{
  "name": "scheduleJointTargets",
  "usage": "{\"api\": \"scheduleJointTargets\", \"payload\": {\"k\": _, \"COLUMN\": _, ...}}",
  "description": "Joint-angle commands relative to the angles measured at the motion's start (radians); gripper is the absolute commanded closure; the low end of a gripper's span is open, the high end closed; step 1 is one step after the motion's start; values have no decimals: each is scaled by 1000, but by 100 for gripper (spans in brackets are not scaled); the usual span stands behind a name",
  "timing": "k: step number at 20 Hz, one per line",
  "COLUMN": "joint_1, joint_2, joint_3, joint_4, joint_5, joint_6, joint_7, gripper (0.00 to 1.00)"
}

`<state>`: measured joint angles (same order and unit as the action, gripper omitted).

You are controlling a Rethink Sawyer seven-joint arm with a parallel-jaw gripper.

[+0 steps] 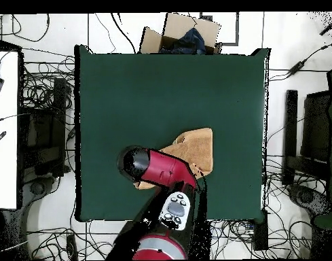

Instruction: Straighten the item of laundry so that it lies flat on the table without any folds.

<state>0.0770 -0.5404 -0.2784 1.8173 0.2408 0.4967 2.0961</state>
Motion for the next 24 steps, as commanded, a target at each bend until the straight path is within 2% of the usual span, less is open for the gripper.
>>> {"api": "scheduleJointTargets", "payload": {"k": 1, "joint_1": -110, "joint_2": 56, "joint_3": 132, "joint_4": 47, "joint_5": -121, "joint_6": -129, "joint_7": -42, "gripper": 100}}
{"api": "scheduleJointTargets", "payload": {"k": 6, "joint_1": -163, "joint_2": 90, "joint_3": 149, "joint_4": 24, "joint_5": -182, "joint_6": -158, "joint_7": -35, "gripper": 100}}
{"api": "scheduleJointTargets", "payload": {"k": 15, "joint_1": -136, "joint_2": 77, "joint_3": 132, "joint_4": 42, "joint_5": -178, "joint_6": -203, "joint_7": 100, "gripper": 100}}
{"api": "scheduleJointTargets", "payload": {"k": 18, "joint_1": -180, "joint_2": 50, "joint_3": 173, "joint_4": 69, "joint_5": -160, "joint_6": -200, "joint_7": 93, "gripper": 100}}
{"api": "scheduleJointTargets", "payload": {"k": 22, "joint_1": -181, "joint_2": 48, "joint_3": 185, "joint_4": 56, "joint_5": -158, "joint_6": -162, "joint_7": 82, "gripper": 100}}
{"api": "scheduleJointTargets", "payload": {"k": 24, "joint_1": -207, "joint_2": 57, "joint_3": 225, "joint_4": 45, "joint_5": -154, "joint_6": -137, "joint_7": 56, "gripper": 100}}
